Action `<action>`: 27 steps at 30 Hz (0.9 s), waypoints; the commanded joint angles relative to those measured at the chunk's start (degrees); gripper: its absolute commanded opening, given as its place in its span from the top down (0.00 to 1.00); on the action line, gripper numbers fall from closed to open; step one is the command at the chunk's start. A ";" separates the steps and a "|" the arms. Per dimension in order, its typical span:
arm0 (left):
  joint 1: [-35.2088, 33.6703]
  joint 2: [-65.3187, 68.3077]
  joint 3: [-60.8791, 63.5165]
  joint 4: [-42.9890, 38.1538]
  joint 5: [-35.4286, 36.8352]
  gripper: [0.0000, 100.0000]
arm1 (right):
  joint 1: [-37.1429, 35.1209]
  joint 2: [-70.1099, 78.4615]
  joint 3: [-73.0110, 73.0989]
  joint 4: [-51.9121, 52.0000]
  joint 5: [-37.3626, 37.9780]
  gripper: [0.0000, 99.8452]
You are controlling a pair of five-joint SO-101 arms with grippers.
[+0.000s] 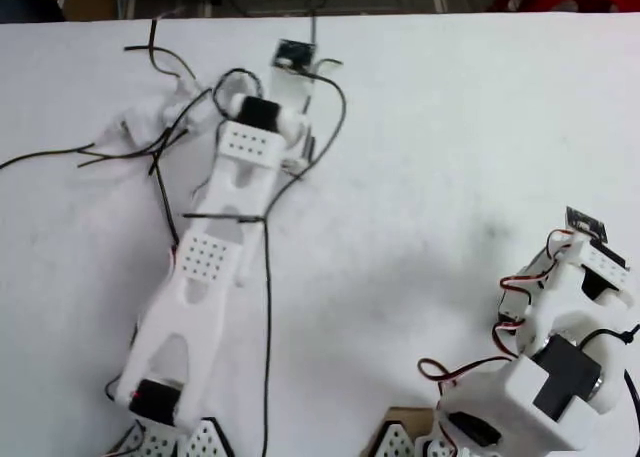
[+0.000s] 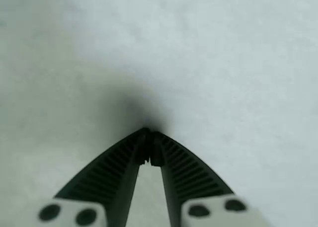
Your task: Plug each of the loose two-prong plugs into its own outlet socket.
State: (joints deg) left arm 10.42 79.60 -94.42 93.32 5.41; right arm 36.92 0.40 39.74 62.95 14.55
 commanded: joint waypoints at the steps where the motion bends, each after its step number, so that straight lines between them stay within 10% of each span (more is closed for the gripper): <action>1: -3.30 -5.49 -0.70 -0.70 -0.62 0.98 | -0.84 -0.22 0.35 -1.19 0.53 0.98; 12: -16.92 -2.33 -0.97 -3.25 -0.53 0.84 | -0.84 -0.22 0.35 -1.19 0.79 0.98; 27: -17.27 -12.97 -1.23 7.91 -0.62 0.62 | -0.92 -0.22 0.35 -1.10 0.53 0.98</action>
State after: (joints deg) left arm -6.11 76.18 -94.42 97.45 5.41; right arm 36.92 0.40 39.74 62.95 14.99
